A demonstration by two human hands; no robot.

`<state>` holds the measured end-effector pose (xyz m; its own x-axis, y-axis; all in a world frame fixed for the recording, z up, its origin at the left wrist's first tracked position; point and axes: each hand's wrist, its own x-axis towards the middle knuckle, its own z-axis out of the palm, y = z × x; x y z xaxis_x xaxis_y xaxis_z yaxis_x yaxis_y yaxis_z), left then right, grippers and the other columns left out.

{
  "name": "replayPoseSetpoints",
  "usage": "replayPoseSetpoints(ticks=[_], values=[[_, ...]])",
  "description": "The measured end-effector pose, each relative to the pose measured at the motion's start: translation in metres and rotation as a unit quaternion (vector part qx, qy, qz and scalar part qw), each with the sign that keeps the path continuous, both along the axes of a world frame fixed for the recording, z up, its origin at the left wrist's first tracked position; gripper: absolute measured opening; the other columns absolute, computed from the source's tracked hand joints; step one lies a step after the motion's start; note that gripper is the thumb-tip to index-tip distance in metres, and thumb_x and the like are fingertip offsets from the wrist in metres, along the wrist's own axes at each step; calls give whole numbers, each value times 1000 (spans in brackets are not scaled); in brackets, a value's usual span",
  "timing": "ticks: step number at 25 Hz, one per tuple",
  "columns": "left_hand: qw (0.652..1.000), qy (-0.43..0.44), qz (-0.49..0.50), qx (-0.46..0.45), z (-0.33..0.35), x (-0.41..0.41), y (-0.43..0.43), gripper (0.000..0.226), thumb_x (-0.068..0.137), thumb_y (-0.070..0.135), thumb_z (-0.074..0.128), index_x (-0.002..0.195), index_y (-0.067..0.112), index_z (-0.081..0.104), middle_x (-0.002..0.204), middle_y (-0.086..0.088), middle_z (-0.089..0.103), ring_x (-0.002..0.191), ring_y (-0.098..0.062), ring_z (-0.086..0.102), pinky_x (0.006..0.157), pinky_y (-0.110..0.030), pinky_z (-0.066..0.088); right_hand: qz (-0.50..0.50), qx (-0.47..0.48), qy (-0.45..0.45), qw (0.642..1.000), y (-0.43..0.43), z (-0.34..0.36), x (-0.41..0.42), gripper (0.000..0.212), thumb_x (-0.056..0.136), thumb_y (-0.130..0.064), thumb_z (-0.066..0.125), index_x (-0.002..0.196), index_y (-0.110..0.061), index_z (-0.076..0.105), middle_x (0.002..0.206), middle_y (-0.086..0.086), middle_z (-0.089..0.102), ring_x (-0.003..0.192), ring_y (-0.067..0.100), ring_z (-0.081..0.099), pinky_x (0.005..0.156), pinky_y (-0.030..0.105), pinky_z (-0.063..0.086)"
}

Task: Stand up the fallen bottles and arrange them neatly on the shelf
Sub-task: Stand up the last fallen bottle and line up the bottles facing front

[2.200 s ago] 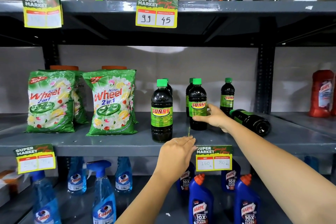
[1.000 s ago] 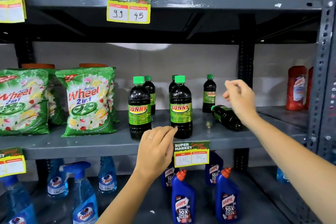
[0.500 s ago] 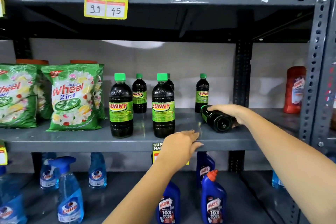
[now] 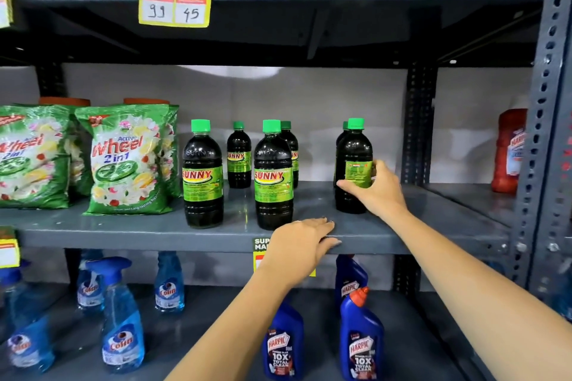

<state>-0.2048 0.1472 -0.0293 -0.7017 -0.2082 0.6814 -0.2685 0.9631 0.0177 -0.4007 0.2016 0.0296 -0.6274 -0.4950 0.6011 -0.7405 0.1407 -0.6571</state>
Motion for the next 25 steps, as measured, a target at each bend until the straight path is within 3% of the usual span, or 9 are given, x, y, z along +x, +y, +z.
replayPoseSetpoints(ticks=[3, 6, 10, 12, 16, 21, 25], values=[[1000, -5, 7, 13, 0, 0, 1, 40, 94, 41, 50, 126, 18, 57, 134, -1, 57, 124, -16, 51, 96, -32, 44, 71, -4, -80, 994, -3, -3, -11, 77, 68, -51, 80, 130, -20, 43, 117, -5, 57, 107, 15, 54, 90, 35, 46], [1000, -7, 10, 20, 2, 0, 2, 41, 93, 42, 51, 126, 20, 57, 134, -1, 57, 123, -17, 52, 95, -33, 44, 173, -13, -184, 968, 0, -5, -16, 76, 75, -26, 79, 138, -23, 37, 126, 4, 60, 110, 19, 58, 96, 36, 45], [999, -17, 17, 23, 1, 0, 1, 41, 94, 44, 49, 128, 22, 55, 137, 2, 55, 125, -14, 49, 97, -30, 41, 120, 4, -153, 981, 2, -6, -11, 81, 68, -32, 86, 130, -25, 36, 101, -5, 58, 95, 16, 57, 80, 31, 44], [999, -20, 19, 23, 0, 0, 1, 41, 94, 45, 48, 128, 23, 55, 137, 2, 55, 125, -15, 49, 97, -31, 42, 135, -3, -155, 979, 1, -6, -12, 81, 70, -31, 84, 134, -26, 34, 109, -4, 58, 101, 17, 56, 84, 31, 43], [999, -22, 28, 26, 1, -1, 2, 41, 94, 45, 47, 128, 24, 54, 138, 3, 54, 124, -15, 50, 97, -32, 45, 187, -14, -201, 961, 2, -4, -17, 61, 79, -6, 71, 132, -23, 45, 128, 5, 60, 108, 17, 55, 87, 28, 40], [999, -22, 26, 32, 1, -1, 3, 42, 94, 44, 47, 129, 23, 53, 138, 3, 53, 124, -14, 50, 97, -29, 43, 154, -2, -165, 974, 0, -7, -15, 86, 71, -21, 83, 140, -24, 31, 127, -1, 52, 113, 19, 53, 91, 31, 42], [999, -18, 21, 33, 0, -1, 2, 41, 94, 44, 47, 129, 22, 54, 138, 3, 53, 123, -14, 51, 97, -29, 44, 159, 9, -193, 968, 1, -5, -19, 85, 75, -13, 76, 144, -25, 29, 132, 5, 55, 112, 20, 52, 88, 31, 40]])
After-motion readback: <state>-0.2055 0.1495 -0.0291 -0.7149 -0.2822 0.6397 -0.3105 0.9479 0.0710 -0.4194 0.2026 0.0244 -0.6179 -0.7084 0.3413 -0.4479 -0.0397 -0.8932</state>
